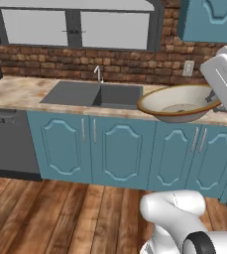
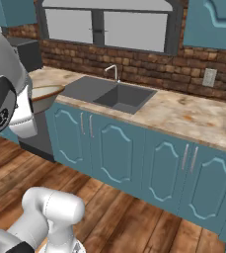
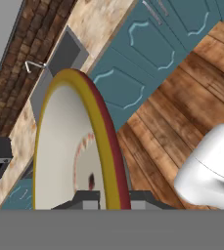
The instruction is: Move the bowls from the cabinet to the plates on the dining table.
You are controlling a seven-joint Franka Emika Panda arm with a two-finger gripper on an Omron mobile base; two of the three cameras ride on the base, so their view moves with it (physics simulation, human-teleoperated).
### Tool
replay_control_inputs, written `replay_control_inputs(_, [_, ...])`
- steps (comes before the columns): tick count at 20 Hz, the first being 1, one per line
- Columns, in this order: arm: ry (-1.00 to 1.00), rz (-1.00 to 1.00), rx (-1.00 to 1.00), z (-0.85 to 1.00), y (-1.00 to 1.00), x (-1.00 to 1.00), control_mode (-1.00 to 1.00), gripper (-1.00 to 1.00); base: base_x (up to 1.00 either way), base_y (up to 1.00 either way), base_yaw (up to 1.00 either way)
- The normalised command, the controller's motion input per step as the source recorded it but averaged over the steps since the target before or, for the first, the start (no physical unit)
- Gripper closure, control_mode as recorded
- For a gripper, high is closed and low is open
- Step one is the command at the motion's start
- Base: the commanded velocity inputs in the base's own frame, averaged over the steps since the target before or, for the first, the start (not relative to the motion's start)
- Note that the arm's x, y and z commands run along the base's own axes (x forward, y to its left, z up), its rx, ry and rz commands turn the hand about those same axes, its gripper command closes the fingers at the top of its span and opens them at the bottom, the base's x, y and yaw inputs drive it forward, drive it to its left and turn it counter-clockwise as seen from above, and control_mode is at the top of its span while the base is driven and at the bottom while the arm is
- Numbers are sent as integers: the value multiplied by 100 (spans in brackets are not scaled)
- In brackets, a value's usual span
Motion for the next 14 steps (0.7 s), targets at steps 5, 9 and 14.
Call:
replay_control_inputs(5, [0,0,0,0,0,0,100,100,91,0,52])
replay_control_inputs(9, [0,0,0,0,0,0,100,100,69,0,71])
replay_control_inputs(14, [0,0,0,0,0,0,100,100,53,0,74])
